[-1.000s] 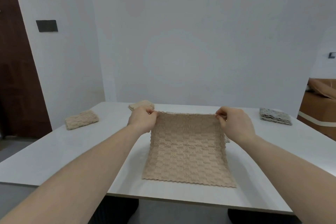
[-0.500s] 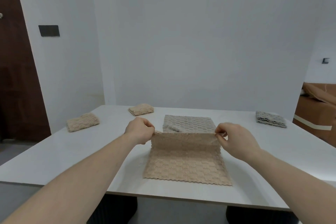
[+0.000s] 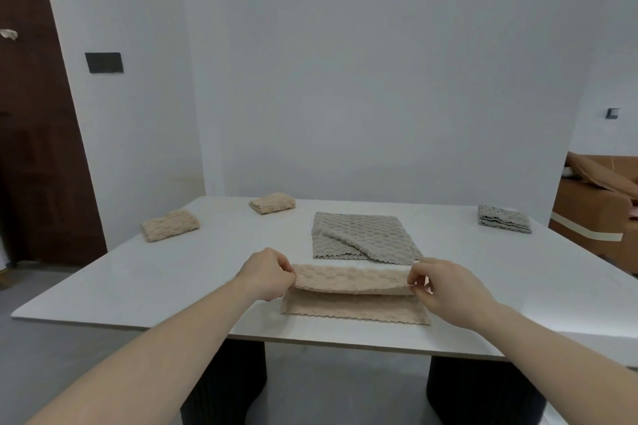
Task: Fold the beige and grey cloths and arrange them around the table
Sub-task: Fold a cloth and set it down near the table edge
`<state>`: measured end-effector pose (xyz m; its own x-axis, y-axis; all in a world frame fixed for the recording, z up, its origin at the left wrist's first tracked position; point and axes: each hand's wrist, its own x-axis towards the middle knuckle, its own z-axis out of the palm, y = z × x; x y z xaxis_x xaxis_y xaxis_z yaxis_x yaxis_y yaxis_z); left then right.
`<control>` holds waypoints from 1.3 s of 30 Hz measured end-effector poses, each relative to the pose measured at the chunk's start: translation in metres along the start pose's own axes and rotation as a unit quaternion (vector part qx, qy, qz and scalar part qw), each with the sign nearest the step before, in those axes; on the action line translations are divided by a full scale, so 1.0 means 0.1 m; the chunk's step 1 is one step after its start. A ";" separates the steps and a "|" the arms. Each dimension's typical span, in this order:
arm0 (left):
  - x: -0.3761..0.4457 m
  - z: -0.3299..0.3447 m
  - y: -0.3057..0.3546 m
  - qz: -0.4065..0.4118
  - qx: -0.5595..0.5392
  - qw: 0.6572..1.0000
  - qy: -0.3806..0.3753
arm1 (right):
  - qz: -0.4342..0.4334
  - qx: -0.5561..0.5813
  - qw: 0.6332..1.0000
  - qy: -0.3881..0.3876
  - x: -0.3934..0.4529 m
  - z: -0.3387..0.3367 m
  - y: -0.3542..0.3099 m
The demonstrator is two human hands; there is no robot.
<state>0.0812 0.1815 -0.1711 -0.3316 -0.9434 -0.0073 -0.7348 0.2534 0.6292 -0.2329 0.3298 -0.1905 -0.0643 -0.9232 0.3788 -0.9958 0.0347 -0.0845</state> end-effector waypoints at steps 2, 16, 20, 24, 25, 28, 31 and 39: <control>-0.03 0.01 -0.01 0.003 0.009 1.000 -0.002 | 0.002 -0.001 1.000 -0.005 -0.04 0.02 -0.01; -0.10 0.20 -0.15 0.016 0.045 0.999 0.010 | -0.020 0.007 0.999 -0.038 -0.21 0.15 0.02; -0.10 0.22 -0.17 0.012 0.050 0.999 0.006 | -0.023 0.014 0.999 -0.035 -0.21 0.19 0.02; -0.09 0.23 -0.18 0.010 0.062 0.998 0.003 | -0.023 0.019 0.999 -0.034 -0.23 0.22 0.02; -0.09 0.24 -0.18 0.010 0.065 0.998 0.005 | -0.021 0.021 0.999 -0.033 -0.24 0.23 0.02; -0.10 0.26 -0.19 0.008 0.077 0.997 0.007 | -0.004 0.036 0.999 -0.028 -0.27 0.27 0.01; -0.10 0.28 -0.20 0.007 0.081 0.997 0.010 | 0.025 0.068 0.997 -0.036 -0.28 0.29 -0.01; -0.09 0.34 -0.19 -0.006 0.106 0.994 0.023 | 0.078 0.105 0.989 -0.064 -0.29 0.27 -0.08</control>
<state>0.0786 0.1927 -0.2095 -0.2985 -0.9541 0.0240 -0.8481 0.2767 0.4519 -0.2210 0.3456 -0.2254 -0.1947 -0.9540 0.2278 -0.9381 0.1132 -0.3275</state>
